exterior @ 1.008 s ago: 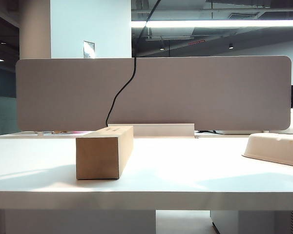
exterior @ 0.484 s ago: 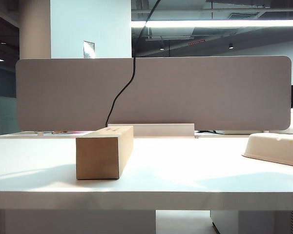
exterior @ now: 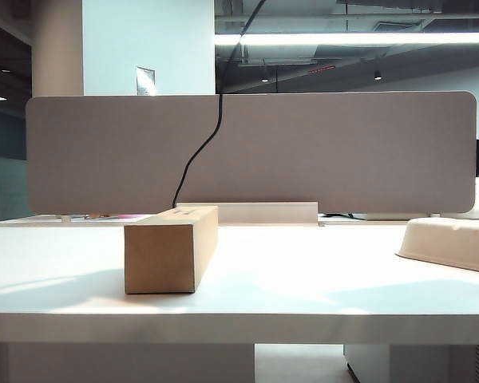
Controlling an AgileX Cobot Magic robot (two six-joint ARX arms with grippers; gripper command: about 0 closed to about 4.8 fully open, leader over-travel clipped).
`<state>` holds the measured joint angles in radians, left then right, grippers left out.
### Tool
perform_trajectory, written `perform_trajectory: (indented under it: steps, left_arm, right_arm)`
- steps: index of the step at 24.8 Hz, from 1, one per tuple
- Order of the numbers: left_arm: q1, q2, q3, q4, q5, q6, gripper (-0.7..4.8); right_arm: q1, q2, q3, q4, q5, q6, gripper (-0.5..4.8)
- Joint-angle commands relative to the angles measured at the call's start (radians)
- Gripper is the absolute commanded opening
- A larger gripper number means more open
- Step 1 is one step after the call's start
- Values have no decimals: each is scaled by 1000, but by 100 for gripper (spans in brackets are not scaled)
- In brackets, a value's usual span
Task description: Pick up the charging cable and the phone, plug the charging cable into the charging port on the phone, and finally place them back on the table.
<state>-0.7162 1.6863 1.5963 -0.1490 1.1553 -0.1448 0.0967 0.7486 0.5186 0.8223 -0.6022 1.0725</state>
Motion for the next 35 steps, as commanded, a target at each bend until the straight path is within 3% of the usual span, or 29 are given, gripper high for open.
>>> perform_trajectory:
  steps: [1,4,15,18,20,27,29,32,35]
  left_arm:
    - [-6,11,4,50,-14,-33,-6]
    - [-13,16,4,103,-18,-79,-6]
    - [-16,18,4,141,-39,-122,-6]
    - [-5,18,4,72,-43,-113,22]
    - [5,18,4,11,-52,-108,115]
    - [28,18,4,-256,-80,76,130]
    - [62,17,4,-325,-81,93,124]
    - [149,8,4,-383,-79,89,-9]
    - [199,-8,4,-406,-82,85,-6]
  right_arm:
    - [2,-3,8,33,-7,-7,-8]
    - [2,-3,8,22,-7,-9,-9]
    - [2,-2,8,-145,-35,-146,-9]
    - [1,-2,8,-145,-5,-191,-9]
    - [1,1,8,-148,17,-216,-9]
    - [0,11,8,-235,103,-273,-9]
    - [0,26,8,-327,159,-277,-9]
    - [0,71,7,-442,268,-278,-9]
    - [0,119,7,-478,315,-290,-9]
